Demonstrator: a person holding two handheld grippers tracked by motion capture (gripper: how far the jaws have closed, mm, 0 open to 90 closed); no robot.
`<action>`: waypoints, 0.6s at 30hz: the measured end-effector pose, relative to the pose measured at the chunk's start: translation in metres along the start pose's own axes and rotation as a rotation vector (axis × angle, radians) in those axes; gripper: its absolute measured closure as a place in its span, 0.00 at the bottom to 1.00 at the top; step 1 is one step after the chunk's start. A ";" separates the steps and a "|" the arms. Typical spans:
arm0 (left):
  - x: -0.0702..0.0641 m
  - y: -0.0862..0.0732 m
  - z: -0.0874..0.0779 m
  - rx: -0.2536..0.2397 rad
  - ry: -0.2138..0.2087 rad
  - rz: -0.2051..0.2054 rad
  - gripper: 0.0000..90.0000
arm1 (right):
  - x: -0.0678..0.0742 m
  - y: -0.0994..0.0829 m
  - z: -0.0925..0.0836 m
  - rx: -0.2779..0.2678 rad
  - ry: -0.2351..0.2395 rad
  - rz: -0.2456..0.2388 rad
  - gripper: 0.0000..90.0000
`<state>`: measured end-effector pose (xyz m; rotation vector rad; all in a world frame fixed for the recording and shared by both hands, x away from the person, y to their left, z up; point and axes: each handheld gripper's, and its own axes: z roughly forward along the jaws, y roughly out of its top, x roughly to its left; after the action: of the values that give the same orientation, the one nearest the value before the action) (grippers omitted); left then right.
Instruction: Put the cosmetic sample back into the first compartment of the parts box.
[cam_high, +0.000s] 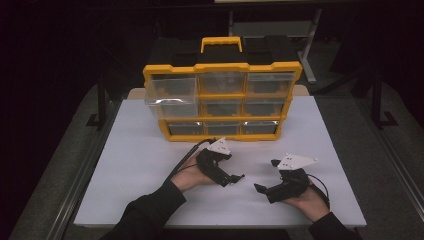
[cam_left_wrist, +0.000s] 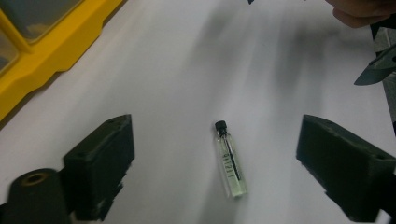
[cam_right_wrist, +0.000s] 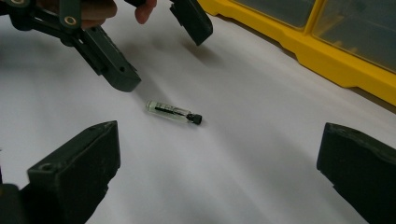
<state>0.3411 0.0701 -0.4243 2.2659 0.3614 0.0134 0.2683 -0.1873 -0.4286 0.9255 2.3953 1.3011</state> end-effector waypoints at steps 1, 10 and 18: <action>0.000 0.000 0.001 0.003 0.004 0.002 0.15 | 0.000 0.000 0.000 0.001 0.000 0.000 0.00; -0.001 -0.001 0.009 0.028 0.007 -0.009 0.30 | 0.000 0.000 0.000 -0.001 0.001 0.000 0.00; -0.005 0.000 0.016 0.059 0.011 -0.003 0.45 | 0.001 0.000 0.000 0.000 0.002 -0.001 0.00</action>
<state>0.3384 0.0569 -0.4349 2.3242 0.3755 0.0143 0.2677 -0.1870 -0.4286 0.9235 2.3965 1.3026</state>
